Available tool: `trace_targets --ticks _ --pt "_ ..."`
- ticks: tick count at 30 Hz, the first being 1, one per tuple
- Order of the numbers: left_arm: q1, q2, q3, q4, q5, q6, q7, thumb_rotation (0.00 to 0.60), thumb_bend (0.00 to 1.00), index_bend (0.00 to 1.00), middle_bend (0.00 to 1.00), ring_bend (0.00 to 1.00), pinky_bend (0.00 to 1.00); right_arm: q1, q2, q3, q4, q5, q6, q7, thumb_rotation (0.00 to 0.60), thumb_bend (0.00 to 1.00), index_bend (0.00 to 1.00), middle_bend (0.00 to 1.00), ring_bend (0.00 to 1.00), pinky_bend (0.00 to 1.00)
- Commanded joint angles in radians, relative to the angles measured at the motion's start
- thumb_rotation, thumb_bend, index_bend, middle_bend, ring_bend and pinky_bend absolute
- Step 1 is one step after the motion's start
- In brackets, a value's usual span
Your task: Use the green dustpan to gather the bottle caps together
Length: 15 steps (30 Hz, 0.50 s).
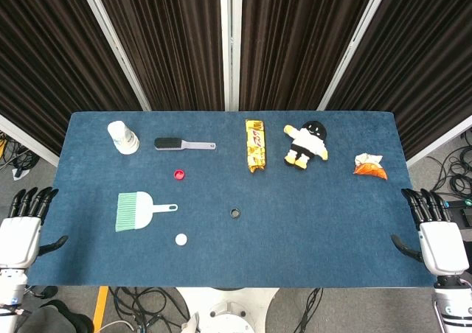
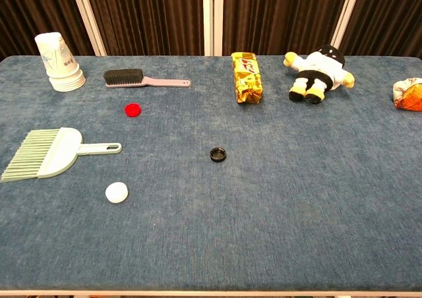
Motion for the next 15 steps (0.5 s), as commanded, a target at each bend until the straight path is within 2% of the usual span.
trace_targets --ticks 1,8,11,15 --pt "-0.001 0.002 0.002 -0.002 0.001 -0.004 -0.001 0.600 0.03 0.10 0.10 0.06 0.03 0.001 -0.001 0.000 0.000 0.000 -0.001 0.000 0.600 0.12 0.02 0.11 0.00 0.04" --pt "-0.007 0.014 -0.004 -0.024 -0.001 -0.011 -0.016 0.600 0.02 0.10 0.10 0.06 0.03 0.003 -0.001 0.002 0.016 -0.008 0.006 0.022 0.600 0.12 0.02 0.11 0.00 0.04" --pt "-0.033 0.021 -0.035 -0.056 -0.031 -0.040 -0.035 0.600 0.02 0.11 0.10 0.06 0.04 0.009 0.004 0.009 0.022 -0.012 0.009 0.029 0.600 0.12 0.02 0.11 0.00 0.04" --pt "-0.106 0.011 -0.090 -0.060 -0.037 -0.095 -0.064 0.600 0.02 0.16 0.18 0.08 0.04 0.026 0.023 0.018 0.019 -0.020 -0.001 0.031 0.600 0.12 0.02 0.11 0.00 0.04"
